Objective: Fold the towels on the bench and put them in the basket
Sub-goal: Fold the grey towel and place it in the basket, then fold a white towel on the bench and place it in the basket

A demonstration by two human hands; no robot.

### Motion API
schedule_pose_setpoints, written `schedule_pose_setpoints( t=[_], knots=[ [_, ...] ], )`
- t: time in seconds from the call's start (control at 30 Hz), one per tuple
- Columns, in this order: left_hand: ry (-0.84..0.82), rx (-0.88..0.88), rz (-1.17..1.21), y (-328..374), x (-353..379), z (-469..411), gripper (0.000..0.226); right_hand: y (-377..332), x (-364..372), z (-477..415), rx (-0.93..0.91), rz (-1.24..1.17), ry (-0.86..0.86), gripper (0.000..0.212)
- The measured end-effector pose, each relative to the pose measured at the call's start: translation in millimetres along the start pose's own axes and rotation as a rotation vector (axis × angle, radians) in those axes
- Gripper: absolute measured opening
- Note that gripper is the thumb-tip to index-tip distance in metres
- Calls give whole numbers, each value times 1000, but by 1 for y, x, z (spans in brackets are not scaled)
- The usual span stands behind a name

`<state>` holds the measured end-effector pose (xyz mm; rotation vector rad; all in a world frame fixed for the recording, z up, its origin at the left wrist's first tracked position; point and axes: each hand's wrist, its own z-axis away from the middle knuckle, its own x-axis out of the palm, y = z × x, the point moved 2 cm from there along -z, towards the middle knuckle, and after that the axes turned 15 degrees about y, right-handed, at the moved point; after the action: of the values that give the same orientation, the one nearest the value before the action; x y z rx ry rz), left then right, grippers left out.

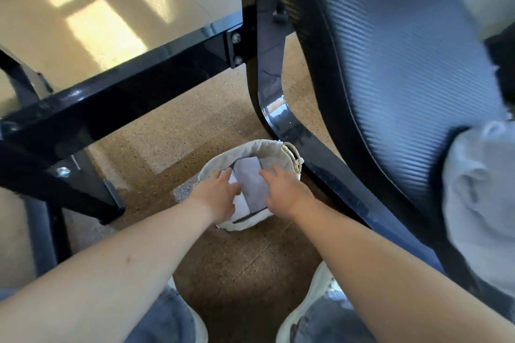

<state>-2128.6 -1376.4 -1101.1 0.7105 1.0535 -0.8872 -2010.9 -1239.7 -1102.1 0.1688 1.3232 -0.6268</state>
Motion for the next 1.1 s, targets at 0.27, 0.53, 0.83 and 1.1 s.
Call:
schedule_pose_setpoints(
  t=[0.27, 0.53, 0.83, 1.1],
  knots=[
    [234, -111, -19, 23, -71, 46, 45, -24, -60, 41, -5, -62, 177, 59],
    [459, -56, -12, 37, -121, 88, 39, -44, -118, 97, -54, -78, 312, 65],
    [746, 132, 145, 69, -189, 120, 40, -43, -198, 169, -138, -92, 465, 63],
    [826, 305, 78, 125, -220, 123, 51, 8, -268, 224, -40, 14, 599, 62]
  ],
)
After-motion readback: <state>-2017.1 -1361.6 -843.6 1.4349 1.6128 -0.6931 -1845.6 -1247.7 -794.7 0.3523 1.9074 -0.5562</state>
